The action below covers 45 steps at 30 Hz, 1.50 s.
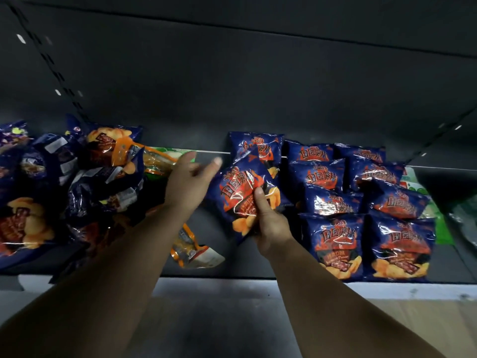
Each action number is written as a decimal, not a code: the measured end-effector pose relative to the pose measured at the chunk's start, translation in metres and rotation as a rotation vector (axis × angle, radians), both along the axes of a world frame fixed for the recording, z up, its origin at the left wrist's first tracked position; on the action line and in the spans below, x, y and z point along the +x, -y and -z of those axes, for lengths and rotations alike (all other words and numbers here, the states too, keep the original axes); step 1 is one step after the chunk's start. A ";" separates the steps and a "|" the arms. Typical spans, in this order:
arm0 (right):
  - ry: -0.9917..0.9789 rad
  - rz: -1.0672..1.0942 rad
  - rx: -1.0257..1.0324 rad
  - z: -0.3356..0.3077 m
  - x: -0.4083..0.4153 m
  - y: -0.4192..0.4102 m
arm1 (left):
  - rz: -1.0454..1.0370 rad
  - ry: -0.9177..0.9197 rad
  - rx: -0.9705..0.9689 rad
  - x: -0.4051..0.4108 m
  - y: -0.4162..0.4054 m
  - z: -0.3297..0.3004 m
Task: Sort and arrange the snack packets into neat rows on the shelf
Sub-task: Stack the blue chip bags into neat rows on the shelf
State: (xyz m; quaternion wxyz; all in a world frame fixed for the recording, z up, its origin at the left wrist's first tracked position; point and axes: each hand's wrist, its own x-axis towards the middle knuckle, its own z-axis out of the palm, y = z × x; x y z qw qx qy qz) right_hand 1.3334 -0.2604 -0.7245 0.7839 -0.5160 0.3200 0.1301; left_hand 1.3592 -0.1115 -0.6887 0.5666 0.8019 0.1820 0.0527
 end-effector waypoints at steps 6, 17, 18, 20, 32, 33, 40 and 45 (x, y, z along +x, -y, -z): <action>-0.140 0.129 0.032 0.009 0.004 -0.009 | 0.169 -0.373 -0.292 -0.037 0.037 0.040; -0.148 0.059 0.056 0.015 0.016 -0.005 | 0.082 -0.268 -0.296 0.007 0.047 0.062; -0.149 0.067 0.059 0.016 0.018 -0.003 | 0.079 -0.264 -0.300 0.012 0.049 0.065; -0.156 0.073 0.054 0.019 0.025 0.001 | 0.066 -0.239 -0.313 0.020 0.055 0.070; -0.219 0.088 0.039 0.032 0.045 0.016 | 0.049 -0.192 -0.252 0.036 0.067 0.081; -0.220 0.092 0.039 0.032 0.045 0.017 | 0.050 -0.199 -0.232 0.035 0.067 0.081; -0.234 0.072 0.020 0.029 0.040 0.014 | 0.053 -0.170 -0.217 0.033 0.067 0.082; -0.241 0.062 -0.002 0.027 0.035 0.012 | 0.068 -0.157 -0.193 0.030 0.064 0.082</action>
